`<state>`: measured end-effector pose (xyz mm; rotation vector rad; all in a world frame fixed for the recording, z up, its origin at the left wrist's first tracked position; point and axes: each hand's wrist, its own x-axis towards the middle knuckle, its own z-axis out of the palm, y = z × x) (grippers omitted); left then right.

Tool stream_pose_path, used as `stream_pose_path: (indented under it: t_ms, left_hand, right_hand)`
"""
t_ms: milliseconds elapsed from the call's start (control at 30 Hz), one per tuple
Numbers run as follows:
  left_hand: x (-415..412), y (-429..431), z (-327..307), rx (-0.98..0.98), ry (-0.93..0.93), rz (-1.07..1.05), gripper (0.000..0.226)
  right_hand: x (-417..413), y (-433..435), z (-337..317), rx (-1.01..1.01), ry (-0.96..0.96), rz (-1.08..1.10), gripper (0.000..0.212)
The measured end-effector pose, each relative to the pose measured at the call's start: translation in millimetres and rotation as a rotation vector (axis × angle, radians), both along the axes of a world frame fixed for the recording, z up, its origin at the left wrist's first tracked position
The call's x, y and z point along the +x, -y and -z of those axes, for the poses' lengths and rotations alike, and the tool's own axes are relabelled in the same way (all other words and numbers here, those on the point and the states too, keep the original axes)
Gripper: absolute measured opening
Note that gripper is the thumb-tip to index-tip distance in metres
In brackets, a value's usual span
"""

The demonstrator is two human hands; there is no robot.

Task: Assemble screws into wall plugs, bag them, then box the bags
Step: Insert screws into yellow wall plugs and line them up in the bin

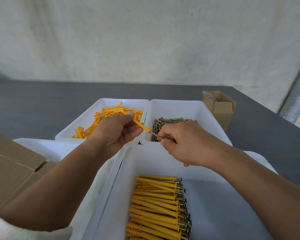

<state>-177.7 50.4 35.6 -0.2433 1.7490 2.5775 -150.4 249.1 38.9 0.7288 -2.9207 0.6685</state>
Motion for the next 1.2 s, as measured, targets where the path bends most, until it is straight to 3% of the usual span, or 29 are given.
stream_pose_path:
  t_ms: [467, 733, 1200]
  left_hand:
    - [2, -2, -1, -0.046, -0.043, 0.060, 0.015]
    - [5, -4, 0, -0.078, -0.052, 0.133, 0.011]
    - [12, -6, 3, -0.332, -0.128, 0.323, 0.027]
  right_hand:
    - [-4, 1, 3, -0.181, 0.146, 0.035, 0.012]
    - [-5, 2, 3, -0.276, 0.209, 0.022, 0.019]
    - [0, 6, 1, -0.249, 0.191, 0.030, 0.011]
